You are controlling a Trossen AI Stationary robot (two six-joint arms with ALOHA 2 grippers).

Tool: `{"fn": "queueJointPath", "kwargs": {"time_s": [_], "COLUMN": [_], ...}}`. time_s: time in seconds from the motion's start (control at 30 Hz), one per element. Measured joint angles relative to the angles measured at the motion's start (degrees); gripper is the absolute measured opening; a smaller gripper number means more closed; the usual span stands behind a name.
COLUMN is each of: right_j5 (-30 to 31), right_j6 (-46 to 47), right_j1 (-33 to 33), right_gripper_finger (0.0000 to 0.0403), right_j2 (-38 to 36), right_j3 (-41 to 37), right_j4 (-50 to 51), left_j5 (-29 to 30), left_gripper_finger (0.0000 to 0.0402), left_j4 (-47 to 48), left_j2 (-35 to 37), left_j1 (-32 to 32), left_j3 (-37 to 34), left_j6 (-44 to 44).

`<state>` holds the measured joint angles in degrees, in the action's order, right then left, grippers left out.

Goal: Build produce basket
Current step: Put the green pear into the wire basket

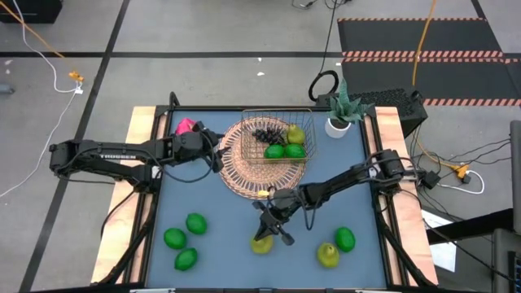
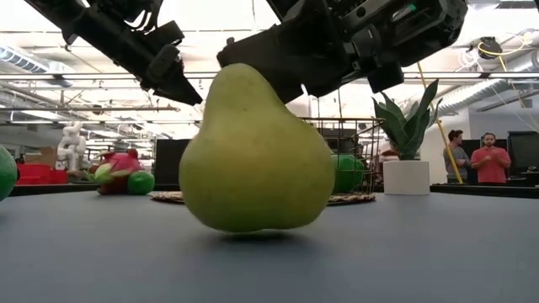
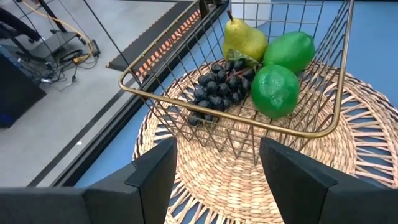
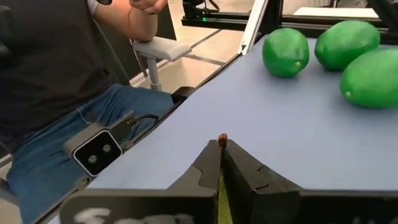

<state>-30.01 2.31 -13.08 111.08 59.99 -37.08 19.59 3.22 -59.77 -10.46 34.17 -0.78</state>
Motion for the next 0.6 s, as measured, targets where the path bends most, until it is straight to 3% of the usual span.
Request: {"fn": "queueJointPath", "kwargs": {"time_s": [0.6], "right_j5": [0.1], "right_j6": [-4.0], "right_j1": [0.7], "right_gripper_finger": [0.0000], "right_j2": [-12.2], "right_j3": [0.0], "right_j4": [6.8], "left_j5": [0.0], "left_gripper_finger": [0.0232], "left_j4": [0.0], "left_j2": [0.0], "left_j1": [0.0], "left_j3": [0.0], "left_j6": [0.0]}}
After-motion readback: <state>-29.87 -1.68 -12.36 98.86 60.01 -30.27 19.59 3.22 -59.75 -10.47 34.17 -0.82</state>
